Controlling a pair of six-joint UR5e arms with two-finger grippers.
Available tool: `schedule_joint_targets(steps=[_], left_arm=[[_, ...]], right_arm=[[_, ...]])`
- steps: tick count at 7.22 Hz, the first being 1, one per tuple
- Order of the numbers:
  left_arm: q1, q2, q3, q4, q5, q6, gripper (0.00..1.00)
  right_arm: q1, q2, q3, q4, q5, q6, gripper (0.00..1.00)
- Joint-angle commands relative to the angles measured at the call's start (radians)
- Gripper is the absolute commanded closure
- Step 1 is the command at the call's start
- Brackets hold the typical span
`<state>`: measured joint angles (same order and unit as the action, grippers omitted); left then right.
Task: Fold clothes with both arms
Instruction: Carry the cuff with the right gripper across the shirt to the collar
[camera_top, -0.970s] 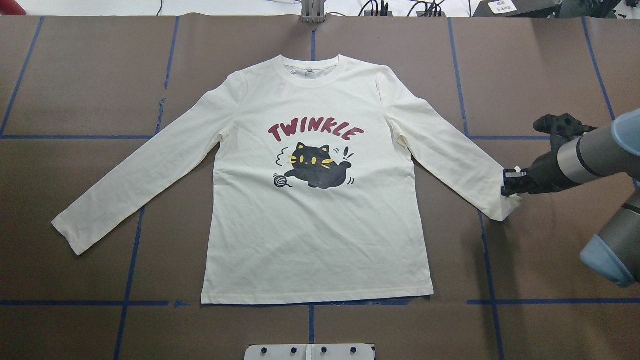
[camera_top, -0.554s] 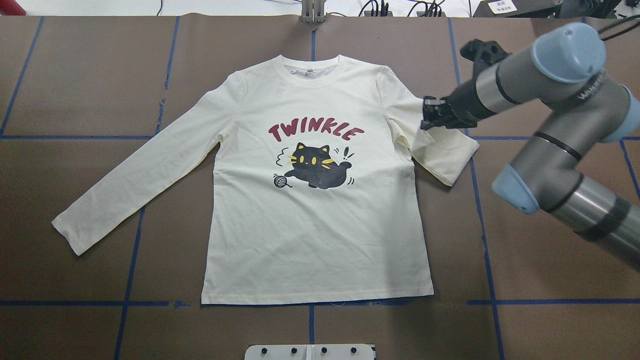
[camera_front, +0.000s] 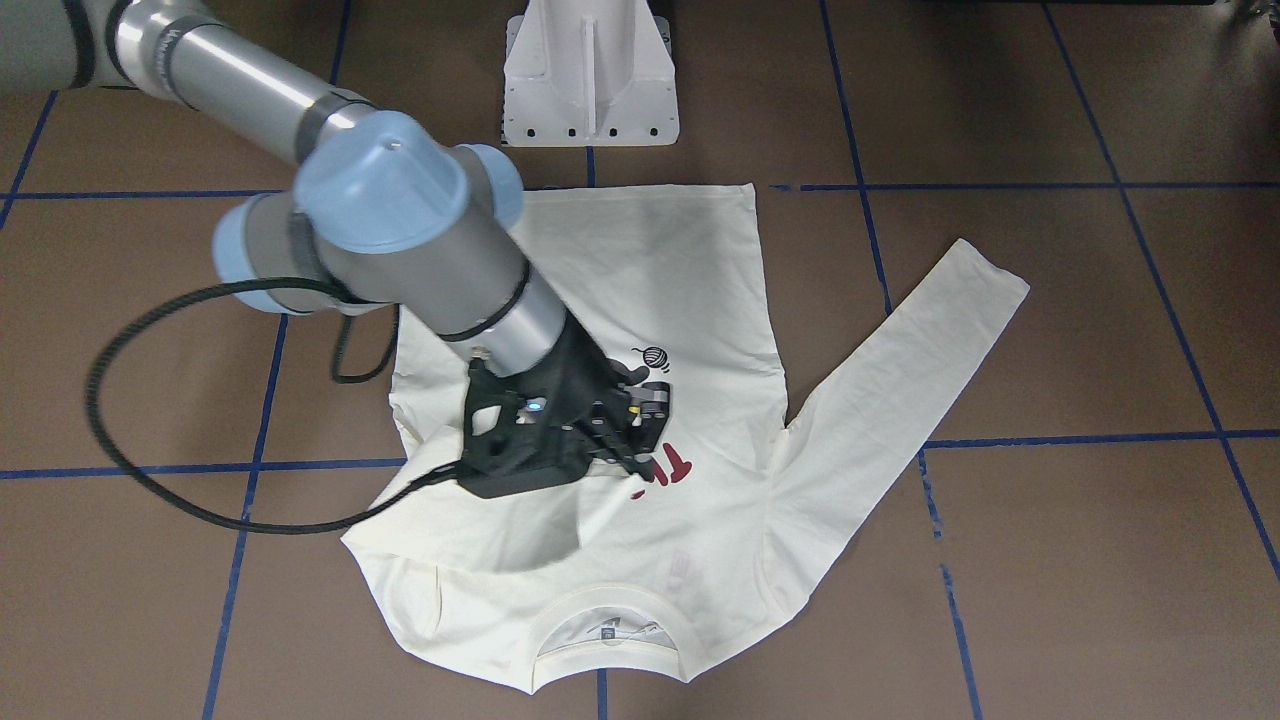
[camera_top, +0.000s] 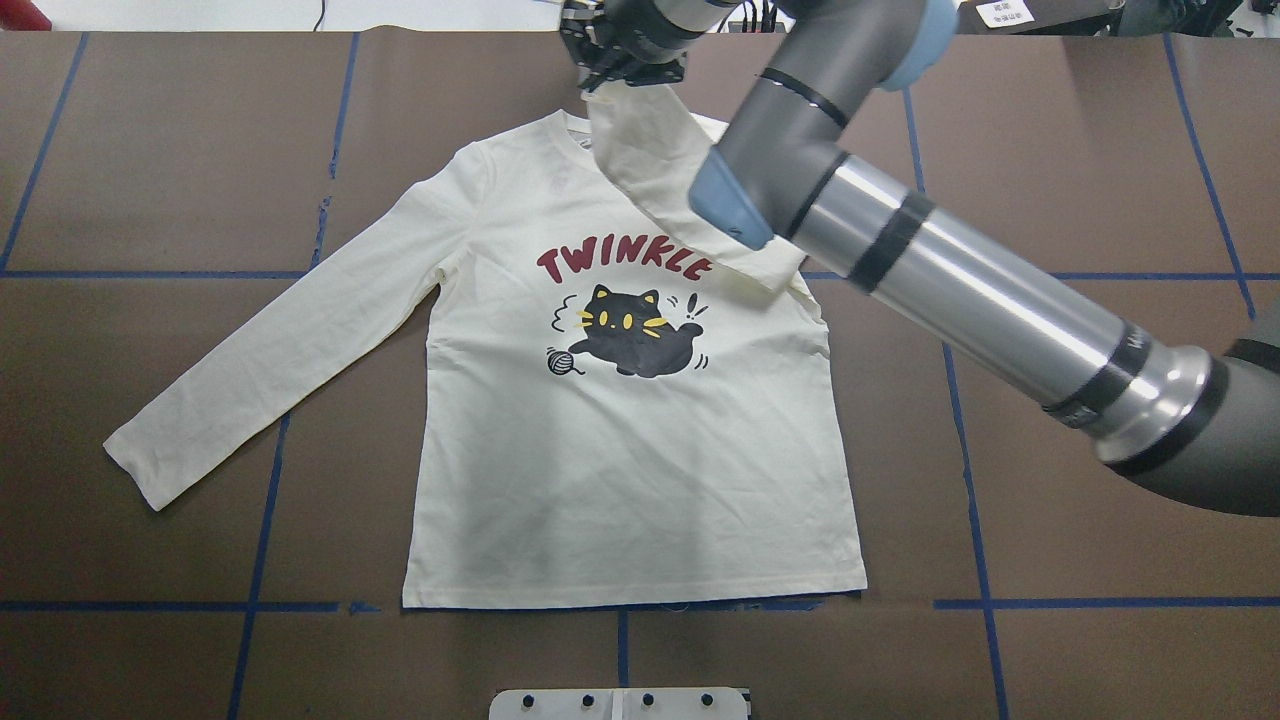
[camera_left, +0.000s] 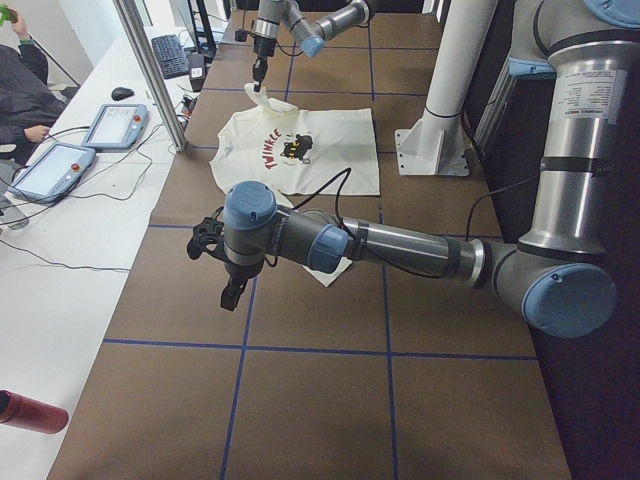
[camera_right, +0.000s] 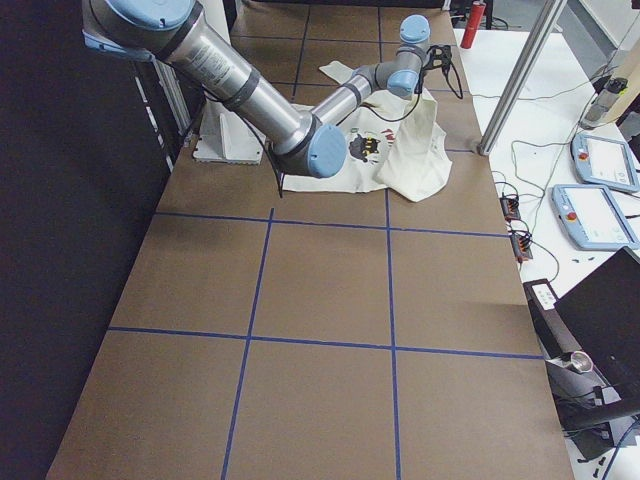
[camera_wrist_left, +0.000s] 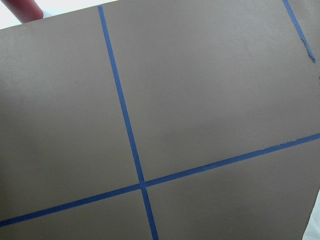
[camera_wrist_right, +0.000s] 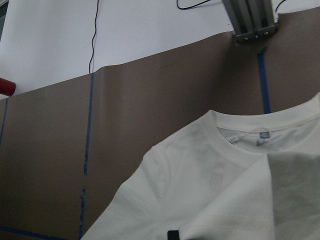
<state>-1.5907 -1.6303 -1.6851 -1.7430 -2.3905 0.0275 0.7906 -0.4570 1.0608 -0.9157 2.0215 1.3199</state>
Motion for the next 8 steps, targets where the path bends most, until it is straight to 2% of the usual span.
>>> schedule_joint_targets(steps=[1,3,4,5,8], left_arm=[[0.000,0.003,0.004,-0.001,-0.002,0.000,0.00],[0.000,0.004,0.007,-0.001,0.001,0.000,0.00],[0.000,0.004,0.007,-0.003,-0.001,0.000,0.00],[0.000,0.003,0.008,-0.006,-0.001,0.000,0.00],[0.008,0.000,0.005,-0.006,0.002,-0.029,0.00]], right_arm=[[-0.160,0.133,-0.180,0.069,-0.183,-0.008,1.00],[-0.206,0.141,-0.196,0.112,-0.225,-0.010,1.00],[-0.237,0.146,-0.217,0.132,-0.272,-0.010,0.53],[-0.241,0.144,-0.225,0.132,-0.289,-0.011,0.01],[-0.238,0.144,-0.220,0.098,-0.287,-0.002,0.00]])
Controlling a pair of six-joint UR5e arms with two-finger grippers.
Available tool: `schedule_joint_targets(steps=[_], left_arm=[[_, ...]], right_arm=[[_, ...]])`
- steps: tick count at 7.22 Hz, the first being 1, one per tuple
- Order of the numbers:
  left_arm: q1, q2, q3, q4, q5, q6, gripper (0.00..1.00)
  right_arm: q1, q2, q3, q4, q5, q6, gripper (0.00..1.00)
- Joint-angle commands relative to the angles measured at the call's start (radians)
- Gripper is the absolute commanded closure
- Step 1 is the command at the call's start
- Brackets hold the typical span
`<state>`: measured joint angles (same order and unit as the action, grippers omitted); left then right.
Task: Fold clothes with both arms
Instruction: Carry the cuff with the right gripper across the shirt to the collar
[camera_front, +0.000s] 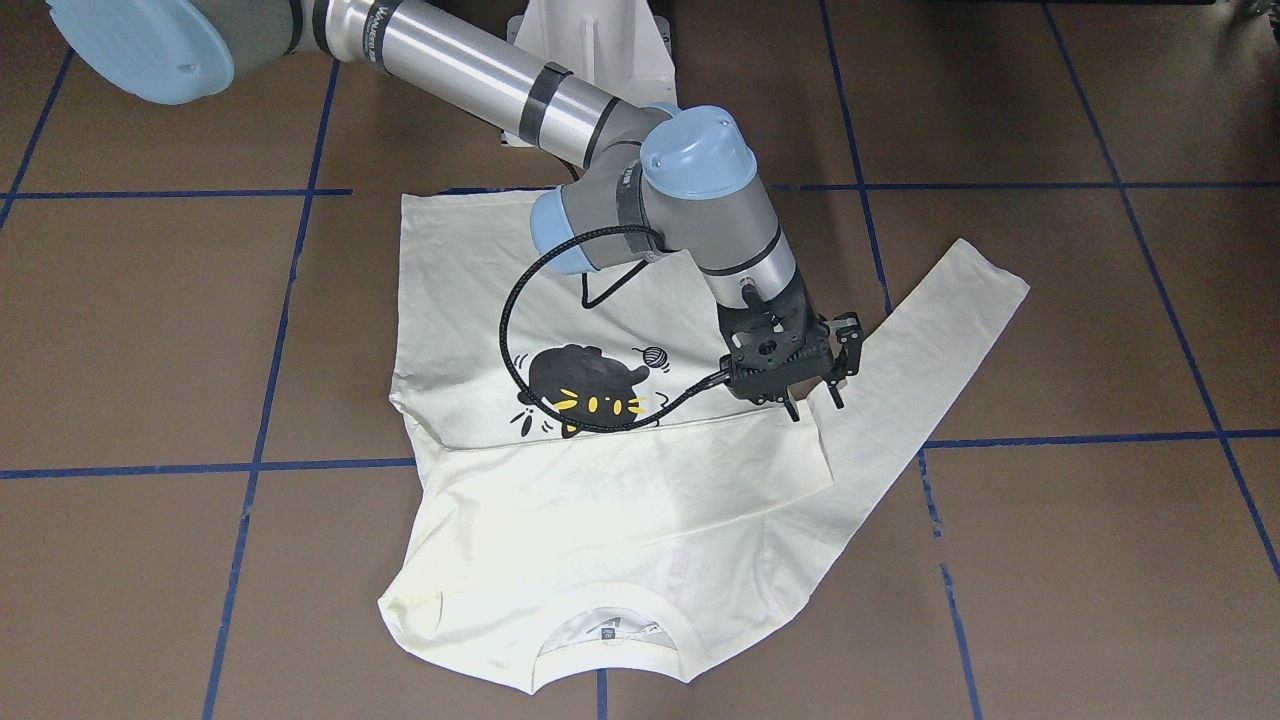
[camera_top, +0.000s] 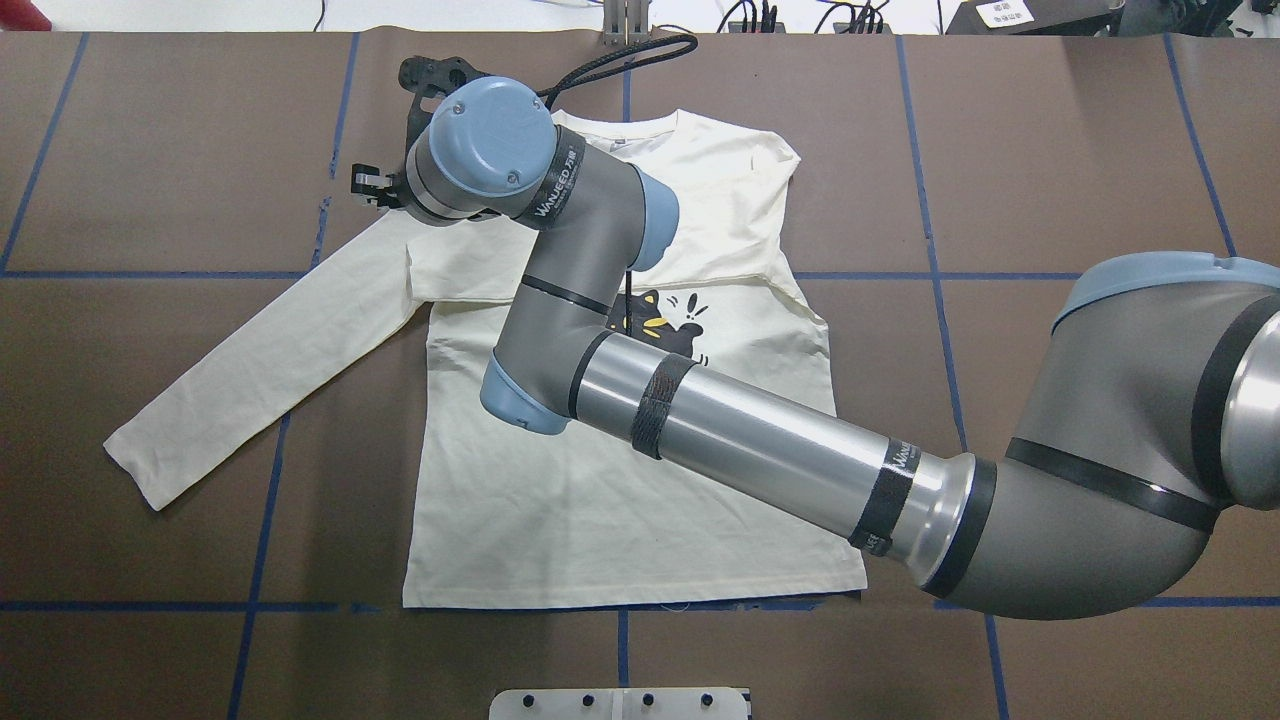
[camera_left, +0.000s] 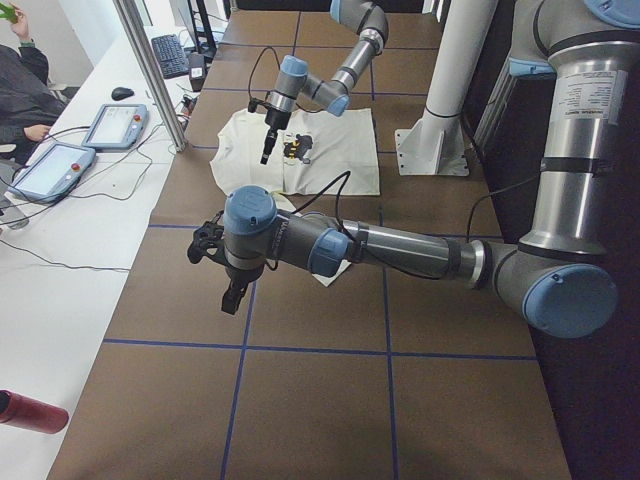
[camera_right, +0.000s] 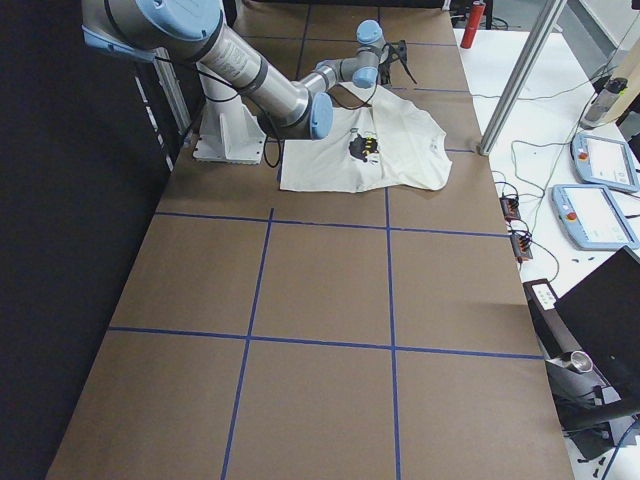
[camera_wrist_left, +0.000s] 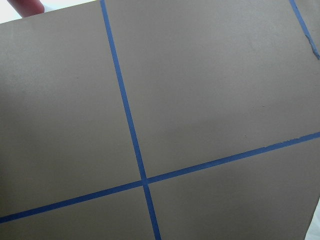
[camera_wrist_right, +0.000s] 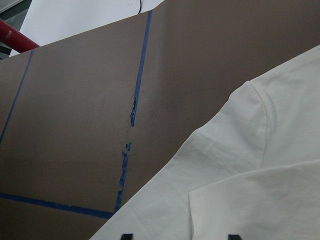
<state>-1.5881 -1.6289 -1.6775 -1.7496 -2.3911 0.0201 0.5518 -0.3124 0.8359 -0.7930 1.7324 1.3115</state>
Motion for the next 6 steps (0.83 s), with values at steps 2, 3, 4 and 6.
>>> schedule_joint_targets(steps=[2,3,4,6], left_arm=[[0.117,0.041,-0.024,-0.202,0.083,-0.360,0.00],[0.190,0.087,-0.025,-0.337,0.140,-0.505,0.00],[0.274,0.131,-0.047,-0.417,0.183,-0.675,0.00],[0.490,0.243,-0.166,-0.519,0.336,-1.084,0.00]], right_arm=[[0.049,-0.054,0.208,-0.363,0.098,-0.033,0.00],[0.107,-0.130,0.323,-0.512,0.198,-0.063,0.00],[0.152,-0.211,0.420,-0.616,0.237,-0.114,0.00],[0.197,-0.365,0.591,-0.805,0.240,-0.275,0.00]])
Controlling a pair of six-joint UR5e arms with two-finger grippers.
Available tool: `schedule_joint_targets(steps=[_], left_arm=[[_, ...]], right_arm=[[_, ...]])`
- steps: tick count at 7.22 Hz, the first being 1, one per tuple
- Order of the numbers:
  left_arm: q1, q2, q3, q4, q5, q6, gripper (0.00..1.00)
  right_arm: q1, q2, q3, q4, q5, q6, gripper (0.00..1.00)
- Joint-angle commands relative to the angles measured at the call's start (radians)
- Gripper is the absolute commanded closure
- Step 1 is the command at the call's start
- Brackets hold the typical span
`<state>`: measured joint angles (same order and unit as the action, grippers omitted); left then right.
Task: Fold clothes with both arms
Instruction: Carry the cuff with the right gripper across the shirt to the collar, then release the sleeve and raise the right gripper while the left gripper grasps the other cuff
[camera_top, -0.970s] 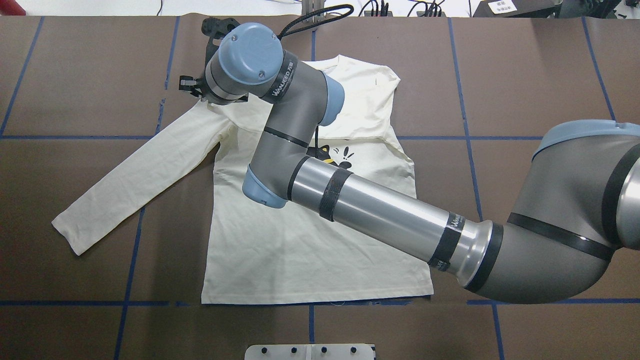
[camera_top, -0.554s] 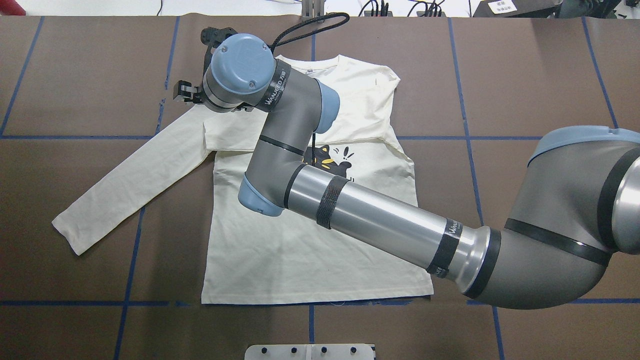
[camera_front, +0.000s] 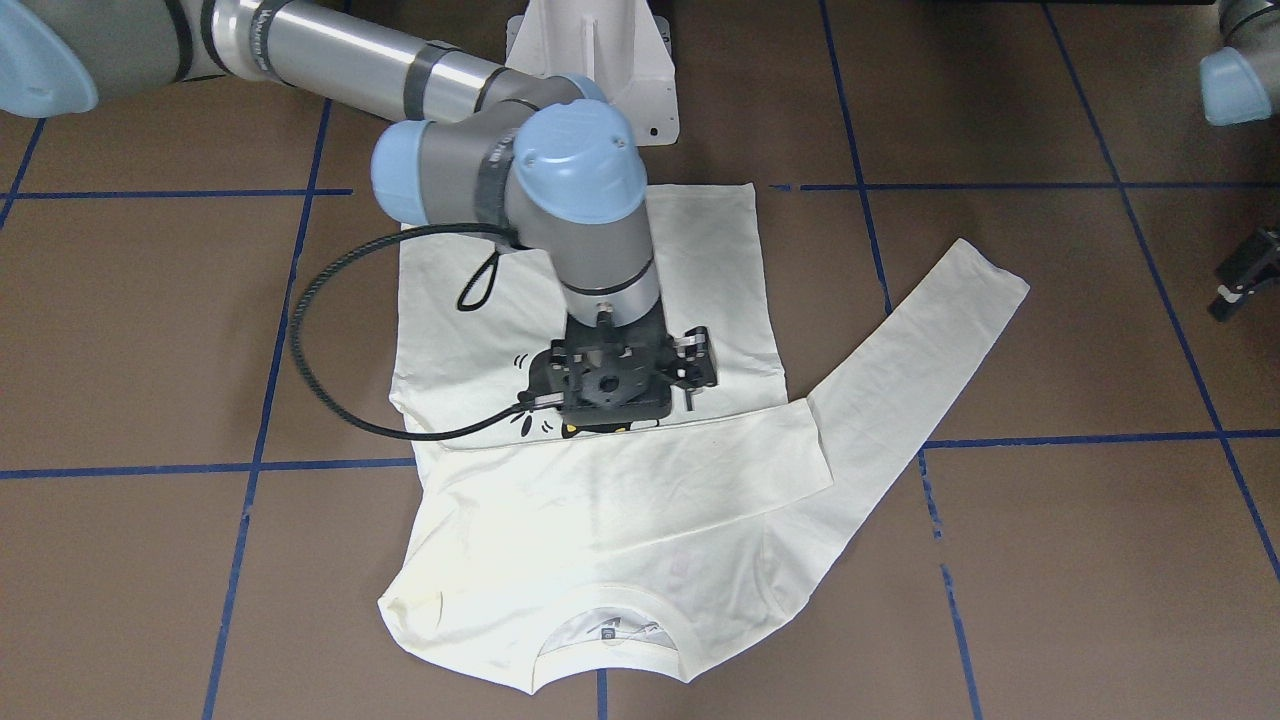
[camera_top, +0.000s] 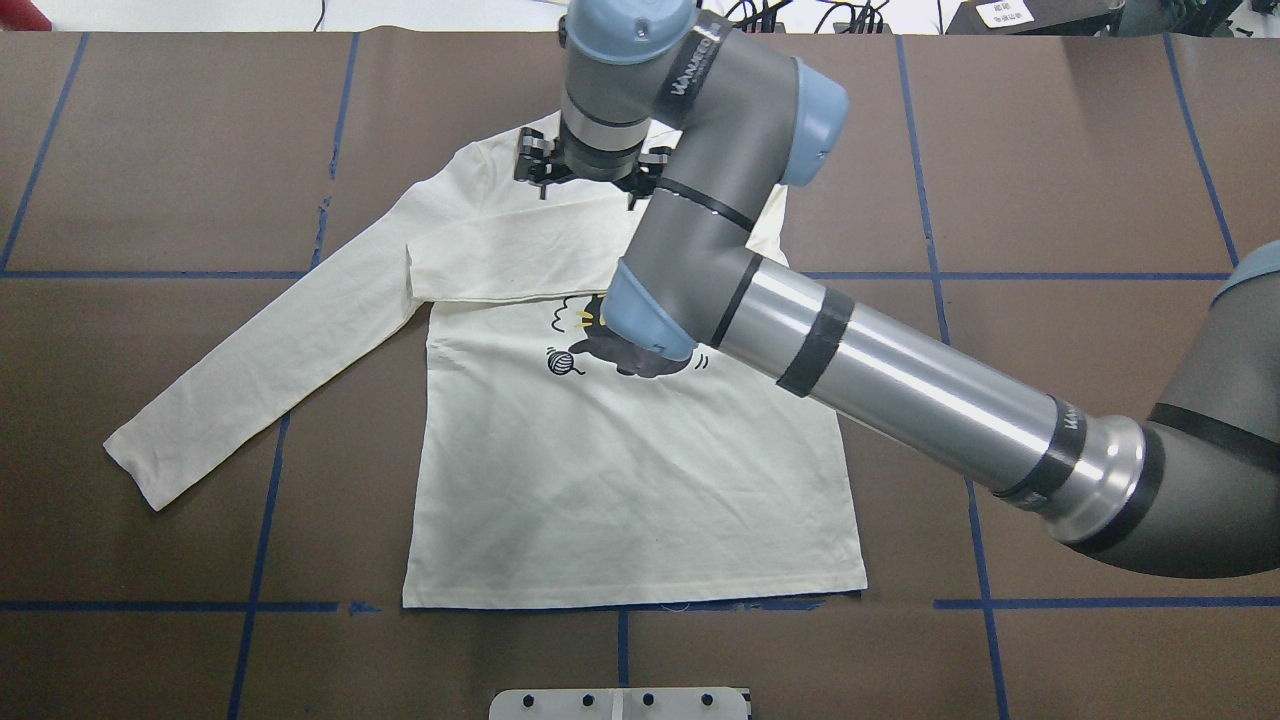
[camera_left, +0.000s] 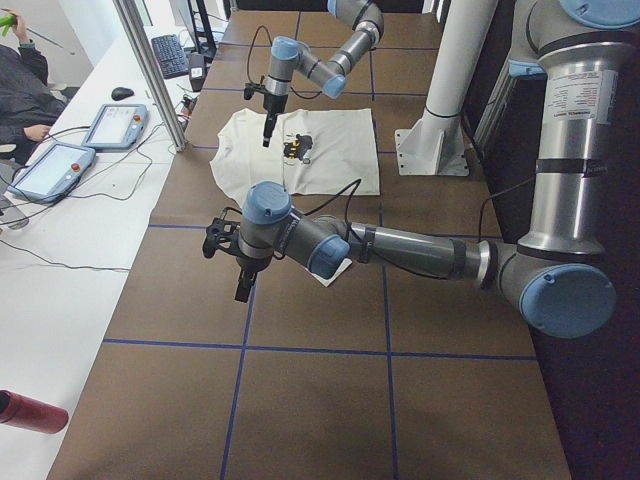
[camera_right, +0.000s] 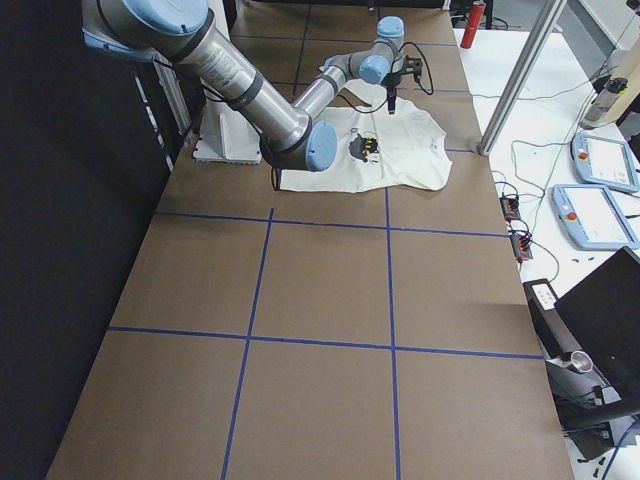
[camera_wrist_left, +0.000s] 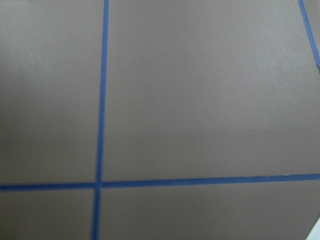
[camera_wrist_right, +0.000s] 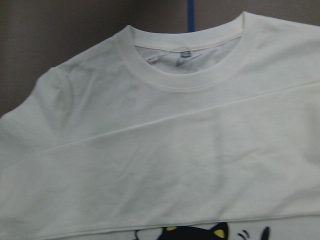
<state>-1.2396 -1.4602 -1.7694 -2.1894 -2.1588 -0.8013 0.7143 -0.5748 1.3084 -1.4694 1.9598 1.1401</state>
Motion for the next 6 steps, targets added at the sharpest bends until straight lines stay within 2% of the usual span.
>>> schedule_joint_targets(steps=[1,2,3,4,6], left_arm=[[0.287,0.122,-0.147,-0.096,0.179,-0.456,0.00],[0.396,0.124,-0.159,-0.096,0.206,-0.602,0.00],[0.517,0.126,-0.160,-0.098,0.318,-0.739,0.00],[0.599,0.126,-0.157,-0.093,0.386,-0.812,0.00],[0.620,0.129,-0.113,-0.090,0.431,-0.820,0.02]], right_arm=[[0.092,-0.210,0.214,-0.176,0.068,-0.197,0.00],[0.165,-0.311,0.260,-0.178,0.158,-0.294,0.00],[0.201,-0.367,0.276,-0.177,0.174,-0.375,0.00],[0.218,-0.397,0.276,-0.172,0.182,-0.434,0.00],[0.229,-0.442,0.299,-0.166,0.208,-0.467,0.00]])
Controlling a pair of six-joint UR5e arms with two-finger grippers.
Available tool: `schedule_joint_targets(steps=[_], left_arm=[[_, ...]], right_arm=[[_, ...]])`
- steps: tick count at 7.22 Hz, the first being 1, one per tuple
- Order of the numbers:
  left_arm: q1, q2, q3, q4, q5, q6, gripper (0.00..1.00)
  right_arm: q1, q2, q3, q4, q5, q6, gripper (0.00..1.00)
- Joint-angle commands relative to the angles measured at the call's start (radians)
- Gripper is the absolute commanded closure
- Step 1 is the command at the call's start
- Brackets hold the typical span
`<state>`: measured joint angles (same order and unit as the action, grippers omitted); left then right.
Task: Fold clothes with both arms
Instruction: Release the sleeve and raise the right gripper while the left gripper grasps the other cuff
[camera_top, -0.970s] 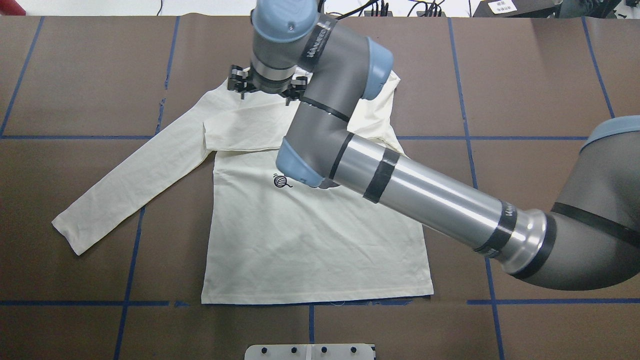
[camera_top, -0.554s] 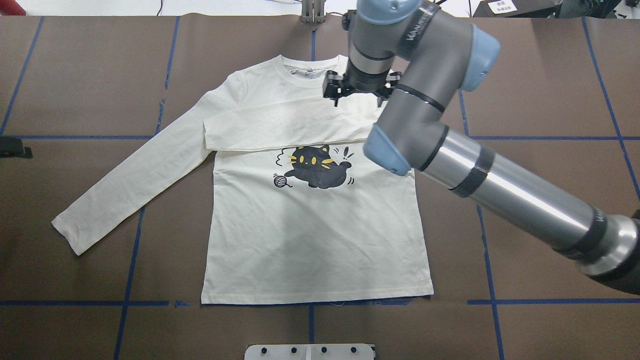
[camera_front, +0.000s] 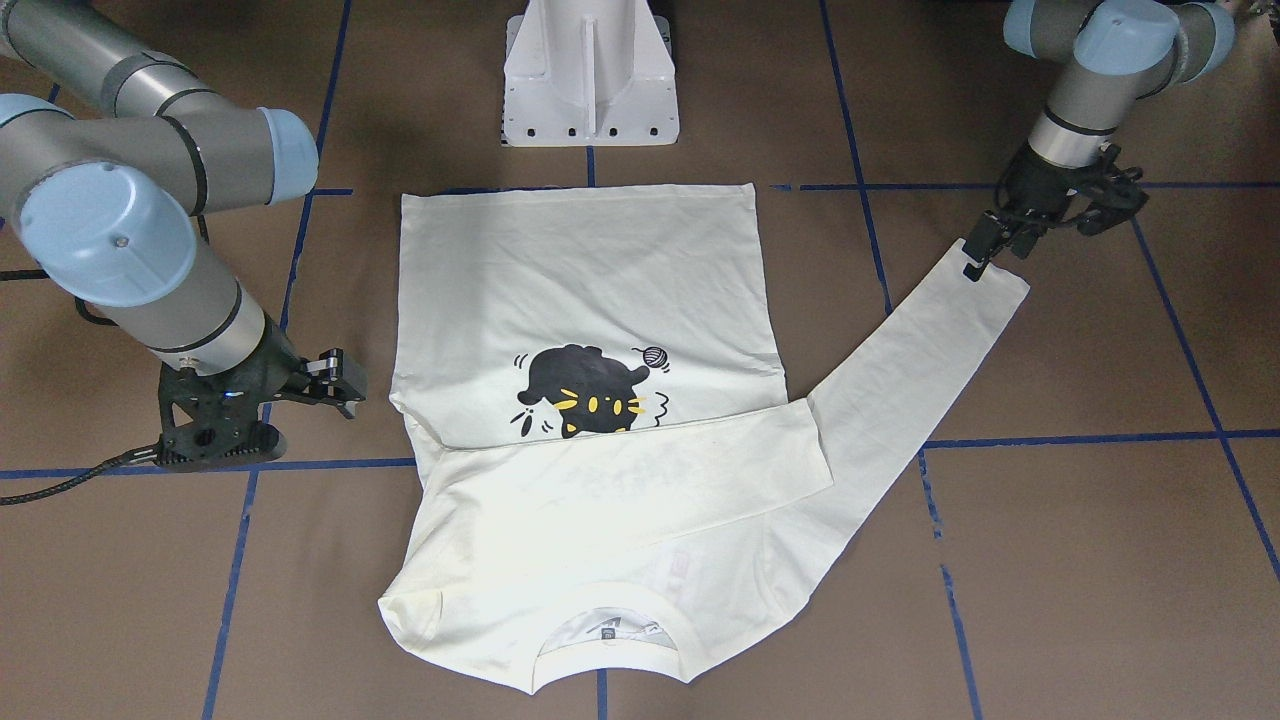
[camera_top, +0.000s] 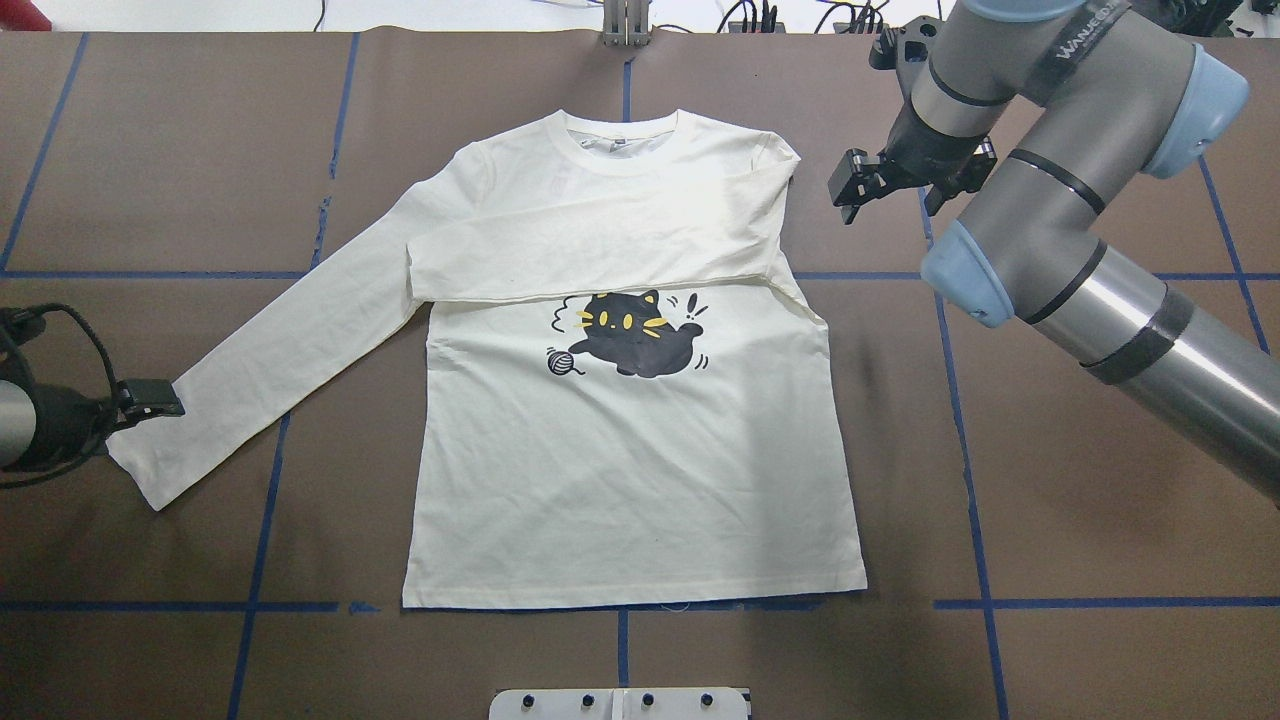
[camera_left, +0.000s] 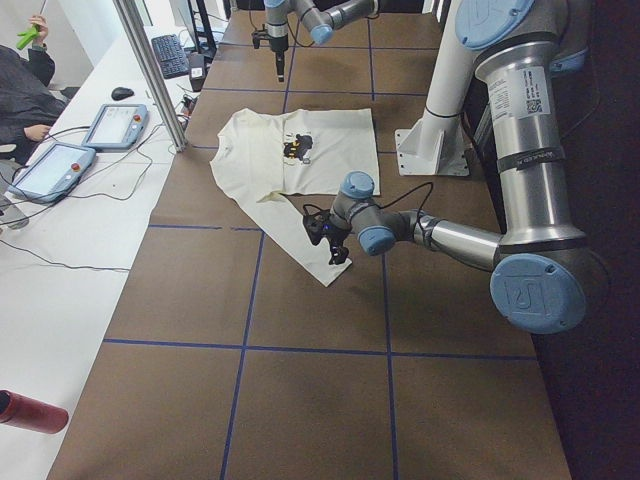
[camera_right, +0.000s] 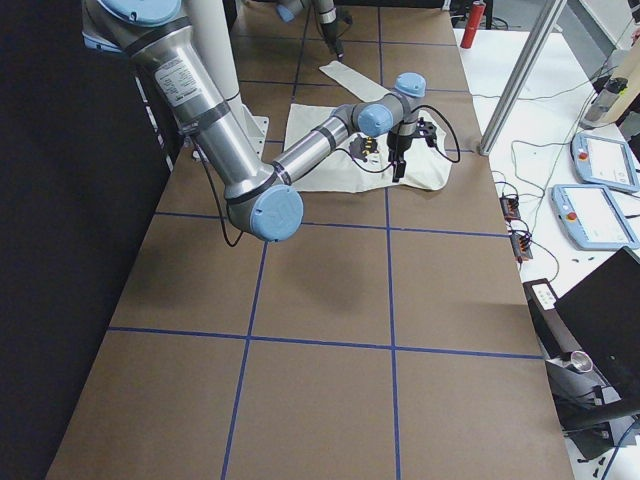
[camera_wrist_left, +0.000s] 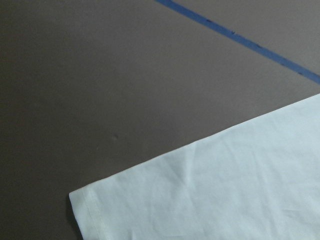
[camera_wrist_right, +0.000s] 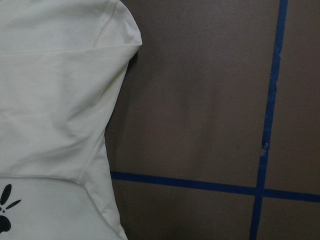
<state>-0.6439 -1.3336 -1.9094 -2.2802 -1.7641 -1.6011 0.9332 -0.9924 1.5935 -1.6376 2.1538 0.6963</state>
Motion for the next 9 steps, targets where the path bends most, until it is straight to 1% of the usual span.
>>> schedule_joint_targets(steps=[1,4,7,8,9], left_arm=[[0.026,0.002,0.061,-0.004,0.040,-0.039,0.05],[0.058,0.002,0.095,-0.005,0.048,-0.054,0.05],[0.061,0.002,0.087,-0.005,0.046,-0.056,0.05],[0.061,0.007,0.084,-0.005,0.045,-0.057,0.11],[0.061,0.010,0.082,-0.005,0.045,-0.059,0.29]], right_arm=[[0.010,-0.028,0.022,0.002,0.015,-0.020,0.00],[0.009,-0.026,0.023,0.002,0.014,-0.011,0.00],[0.009,-0.025,0.043,0.001,0.014,-0.011,0.00],[0.007,-0.025,0.048,0.001,0.014,-0.011,0.00],[0.007,-0.025,0.048,0.001,0.014,-0.011,0.00]])
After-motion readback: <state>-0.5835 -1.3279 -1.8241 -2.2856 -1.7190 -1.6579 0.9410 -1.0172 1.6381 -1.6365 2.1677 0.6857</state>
